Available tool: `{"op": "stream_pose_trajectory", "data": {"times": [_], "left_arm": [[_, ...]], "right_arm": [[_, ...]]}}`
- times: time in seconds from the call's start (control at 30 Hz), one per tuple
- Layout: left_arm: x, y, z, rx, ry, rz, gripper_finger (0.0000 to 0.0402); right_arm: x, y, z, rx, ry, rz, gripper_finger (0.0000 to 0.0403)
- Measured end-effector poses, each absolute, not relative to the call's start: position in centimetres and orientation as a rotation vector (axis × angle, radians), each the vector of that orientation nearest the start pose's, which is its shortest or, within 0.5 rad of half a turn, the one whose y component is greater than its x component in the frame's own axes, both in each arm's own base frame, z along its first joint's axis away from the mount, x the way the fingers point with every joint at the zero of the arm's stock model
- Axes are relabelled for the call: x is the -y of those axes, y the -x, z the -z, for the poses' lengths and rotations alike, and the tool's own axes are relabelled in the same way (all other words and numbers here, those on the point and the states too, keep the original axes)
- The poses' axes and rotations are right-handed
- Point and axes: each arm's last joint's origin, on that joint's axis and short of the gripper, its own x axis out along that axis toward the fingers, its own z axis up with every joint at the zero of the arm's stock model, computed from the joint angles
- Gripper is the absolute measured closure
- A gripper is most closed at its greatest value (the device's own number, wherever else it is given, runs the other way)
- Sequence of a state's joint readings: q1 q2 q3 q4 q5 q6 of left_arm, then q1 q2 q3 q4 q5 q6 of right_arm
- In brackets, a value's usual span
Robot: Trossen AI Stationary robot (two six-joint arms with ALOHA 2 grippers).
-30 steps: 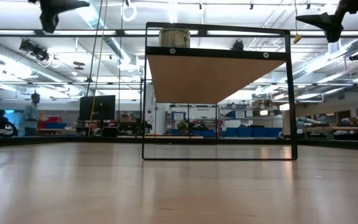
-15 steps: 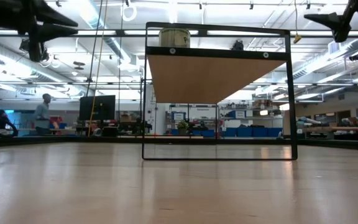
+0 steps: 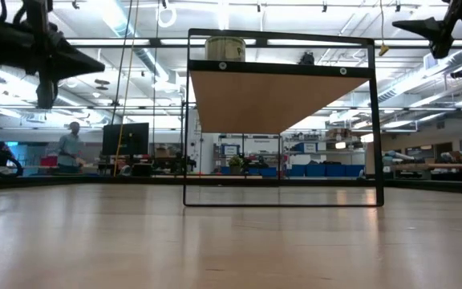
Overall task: Pick and place cans onto a shelf
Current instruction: Return to Home Position
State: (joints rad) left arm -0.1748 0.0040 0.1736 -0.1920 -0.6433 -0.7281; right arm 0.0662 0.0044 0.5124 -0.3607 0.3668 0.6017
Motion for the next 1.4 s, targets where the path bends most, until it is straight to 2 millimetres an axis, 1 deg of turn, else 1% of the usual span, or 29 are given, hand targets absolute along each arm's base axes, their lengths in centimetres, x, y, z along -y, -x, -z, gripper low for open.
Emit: {"op": "stream_pose_trajectory", "data": {"times": [0.13,0.23,0.33,0.43,0.5,0.53,0.77,0.9,1.0,1.17,1.4], "left_arm": [[-0.3,-8.4,-19.2,0.128,0.743,-0.441,0.0399],[-0.3,-8.5,-18.9,0.135,0.753,-0.436,0.04],[-0.2,-8.7,-18.8,0.161,0.763,-0.416,0.04],[-0.2,-9.1,-17.8,0.175,0.784,-0.399,0.04],[-0.1,-9.3,-17.6,0.225,0.815,-0.375,0.04],[-0.1,-9.4,-17.5,0.249,0.817,-0.366,0.0401],[-0.2,-9.4,-17.4,0.252,0.805,-0.376,0.0401],[-0.1,-9.5,-17.4,0.246,0.856,-0.335,0.0401],[0.0,-9.5,-17.4,0.236,0.847,-0.32,0.0401],[0.0,-9.5,-17.4,0.232,0.836,-0.32,0.0401],[0.1,-9.5,-17.3,0.216,0.836,-0.304,0.0402]], "right_arm": [[0.8,-3.6,-28.9,0.223,-0.613,0.25,0.0158],[0.8,-3.6,-28.9,0.222,-0.599,0.251,0.0204],[0.8,-3.6,-28.9,0.22,-0.589,0.252,0.0242],[0.8,-3.6,-28.9,0.218,-0.573,0.256,0.0271],[0.8,-3.8,-28.7,0.218,-0.571,0.259,0.0287],[0.8,-4.0,-28.4,0.211,-0.571,0.261,0.0295],[0.6,-6.2,-25.7,0.231,-0.607,0.253,0.0346],[0.5,-6.9,-24.6,0.256,-0.616,0.222,0.0374],[0.5,-7.2,-24.1,0.252,-0.639,0.214,0.0394],[0.7,-7.3,-24.0,0.273,-0.646,0.258,0.0396],[0.6,-7.2,-24.6,0.364,-0.66,0.214,0.0398]]}}
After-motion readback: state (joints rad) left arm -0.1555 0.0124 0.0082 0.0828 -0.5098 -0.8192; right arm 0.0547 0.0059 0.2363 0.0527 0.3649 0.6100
